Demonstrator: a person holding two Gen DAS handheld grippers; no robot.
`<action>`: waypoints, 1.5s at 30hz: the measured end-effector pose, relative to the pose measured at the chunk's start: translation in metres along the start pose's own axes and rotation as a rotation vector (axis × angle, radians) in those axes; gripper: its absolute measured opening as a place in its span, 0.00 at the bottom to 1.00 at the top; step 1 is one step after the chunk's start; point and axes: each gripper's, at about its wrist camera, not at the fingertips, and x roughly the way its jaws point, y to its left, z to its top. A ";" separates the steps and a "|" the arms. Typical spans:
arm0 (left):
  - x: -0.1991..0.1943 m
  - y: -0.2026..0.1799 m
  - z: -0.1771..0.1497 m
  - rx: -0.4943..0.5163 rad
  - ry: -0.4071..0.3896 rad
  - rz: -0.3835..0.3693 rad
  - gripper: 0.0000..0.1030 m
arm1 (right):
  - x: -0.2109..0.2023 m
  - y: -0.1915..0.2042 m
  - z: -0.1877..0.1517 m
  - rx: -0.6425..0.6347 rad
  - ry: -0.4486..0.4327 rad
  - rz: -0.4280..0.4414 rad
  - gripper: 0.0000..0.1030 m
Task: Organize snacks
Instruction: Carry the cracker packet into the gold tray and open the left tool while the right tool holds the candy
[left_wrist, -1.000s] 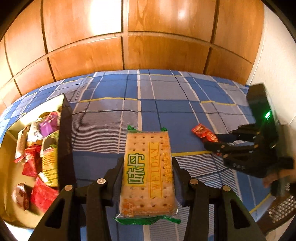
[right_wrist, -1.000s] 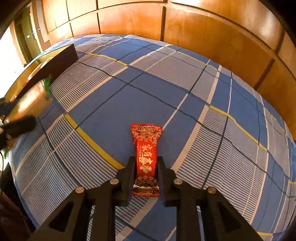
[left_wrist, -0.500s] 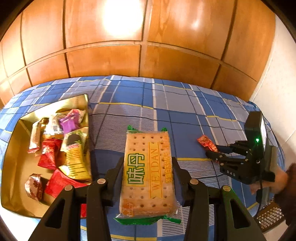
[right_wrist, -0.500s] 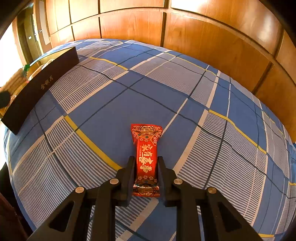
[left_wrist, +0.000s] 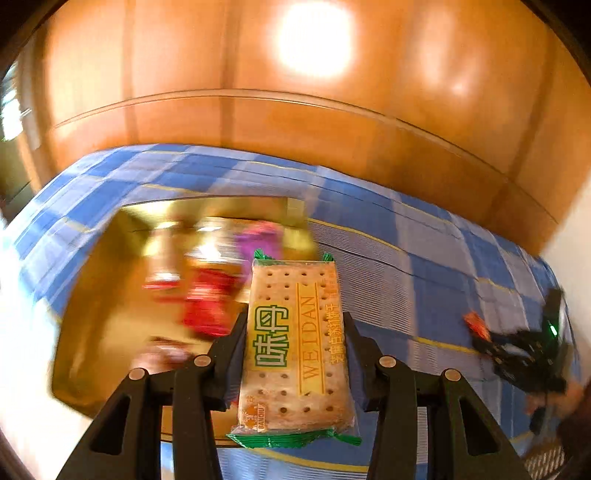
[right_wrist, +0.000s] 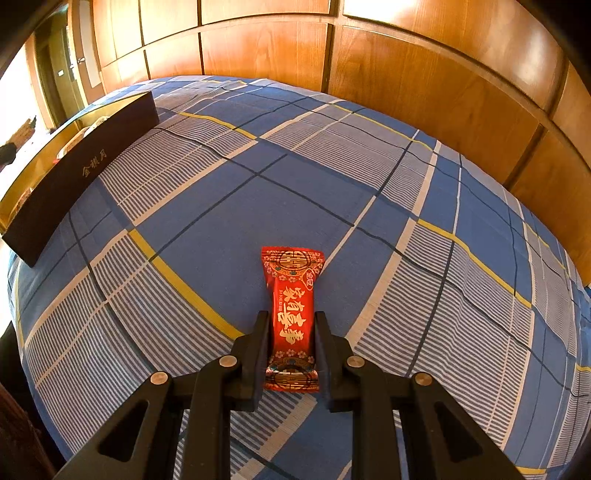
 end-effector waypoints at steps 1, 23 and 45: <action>-0.003 0.020 0.003 -0.043 -0.006 0.026 0.45 | 0.000 0.000 0.000 -0.001 0.000 -0.001 0.22; 0.073 0.128 0.013 -0.448 0.144 0.048 0.46 | 0.001 0.000 0.000 0.004 0.002 0.001 0.22; 0.039 0.111 -0.018 -0.313 0.105 0.123 0.34 | 0.000 0.003 0.000 -0.007 0.002 -0.015 0.22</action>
